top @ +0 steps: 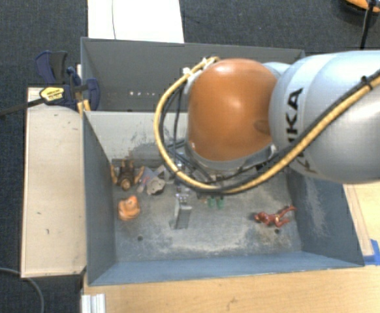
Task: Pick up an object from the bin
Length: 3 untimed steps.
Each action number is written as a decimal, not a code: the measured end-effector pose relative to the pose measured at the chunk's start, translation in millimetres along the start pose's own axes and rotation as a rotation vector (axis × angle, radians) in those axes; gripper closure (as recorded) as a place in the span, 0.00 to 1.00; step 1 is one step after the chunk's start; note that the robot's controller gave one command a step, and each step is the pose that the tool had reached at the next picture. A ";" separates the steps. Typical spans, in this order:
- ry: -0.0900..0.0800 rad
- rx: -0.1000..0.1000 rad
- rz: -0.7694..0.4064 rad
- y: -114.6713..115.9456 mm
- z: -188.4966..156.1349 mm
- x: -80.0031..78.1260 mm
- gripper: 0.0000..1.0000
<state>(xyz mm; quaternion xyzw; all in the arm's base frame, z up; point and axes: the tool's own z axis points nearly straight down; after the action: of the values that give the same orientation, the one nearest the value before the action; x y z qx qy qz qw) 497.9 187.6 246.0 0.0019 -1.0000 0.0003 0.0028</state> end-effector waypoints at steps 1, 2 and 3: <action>-0.008 -0.002 0.006 -1.1 -4.4 -1.8 0.00; -0.010 -0.002 -0.149 12.3 35.3 -13.8 0.00; -0.015 -0.003 -0.314 63.1 80.4 -42.9 0.00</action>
Offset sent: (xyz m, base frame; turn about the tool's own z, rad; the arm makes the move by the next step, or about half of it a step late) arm 0.0493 0.0555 -0.1760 -0.6550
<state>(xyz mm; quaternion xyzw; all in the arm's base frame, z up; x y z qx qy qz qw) 540.1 250.9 165.3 0.1584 -0.9874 -0.0017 -0.0048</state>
